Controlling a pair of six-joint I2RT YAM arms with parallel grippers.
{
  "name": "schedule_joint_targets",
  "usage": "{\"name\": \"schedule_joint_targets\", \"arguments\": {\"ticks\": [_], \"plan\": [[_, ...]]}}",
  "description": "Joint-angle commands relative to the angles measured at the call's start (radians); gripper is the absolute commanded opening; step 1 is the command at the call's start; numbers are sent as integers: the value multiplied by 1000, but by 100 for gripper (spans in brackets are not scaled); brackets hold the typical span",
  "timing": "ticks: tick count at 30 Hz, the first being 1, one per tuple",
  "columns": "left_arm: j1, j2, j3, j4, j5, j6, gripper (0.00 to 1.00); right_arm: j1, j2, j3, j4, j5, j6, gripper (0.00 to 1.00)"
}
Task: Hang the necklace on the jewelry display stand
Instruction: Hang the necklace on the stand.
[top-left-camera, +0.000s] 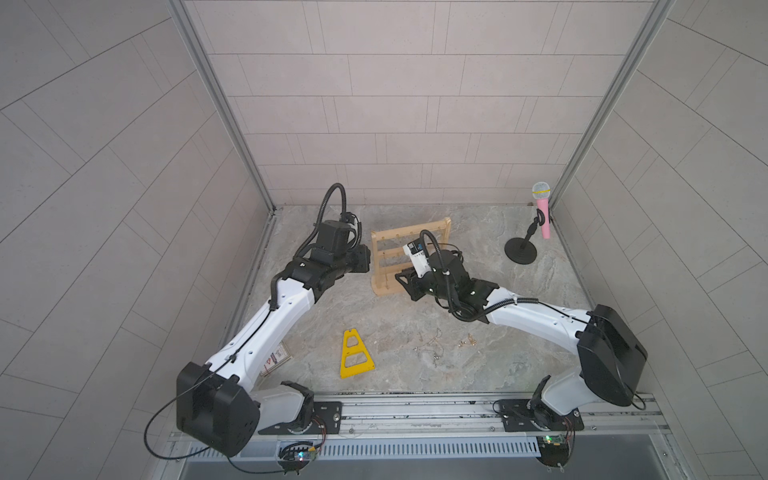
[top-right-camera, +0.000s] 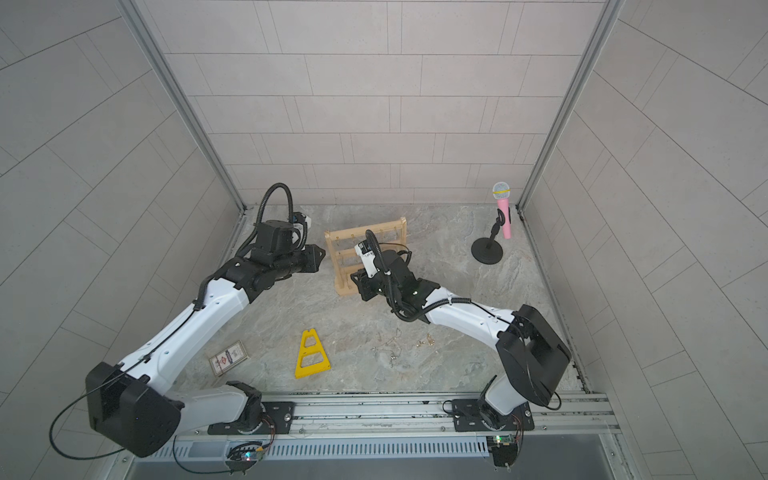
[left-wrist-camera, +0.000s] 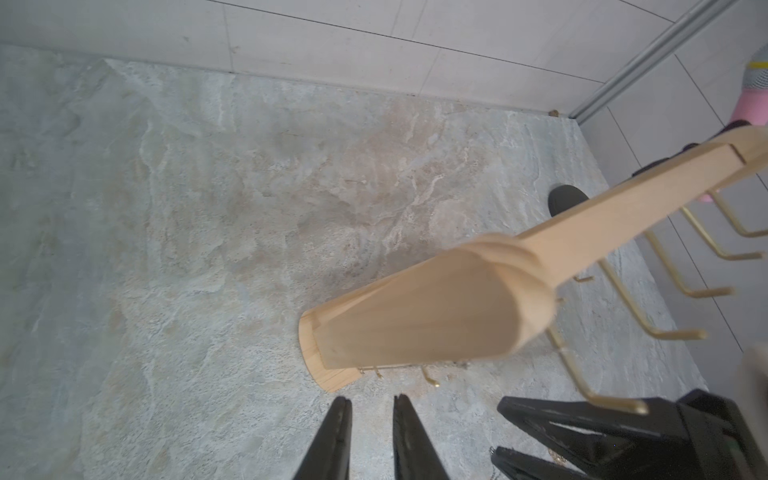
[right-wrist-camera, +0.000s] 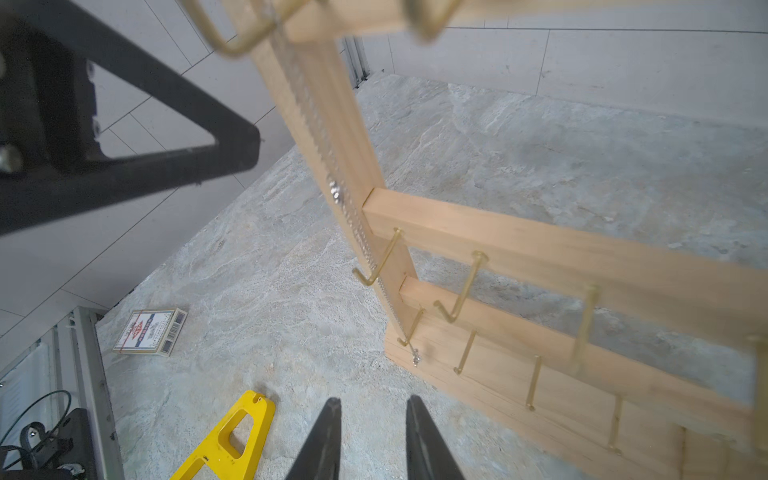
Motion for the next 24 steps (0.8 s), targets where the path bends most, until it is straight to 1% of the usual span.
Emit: {"name": "schedule_joint_targets", "arguments": {"ticks": [1, 9, 16, 24], "plan": [[27, -28, -40, -27, -22, -27, 24, 16, 35, -37, 151, 82, -9, 29], [45, -19, -58, -19, 9, -43, 25, 14, 132, -62, 356, 115, -32, 27], [44, -20, -73, -16, 9, -44, 25, 9, 214, -15, 421, 77, -28, 25], [44, -15, -74, -7, 15, -44, 26, -3, 248, 14, 446, 81, -28, 22]]}}
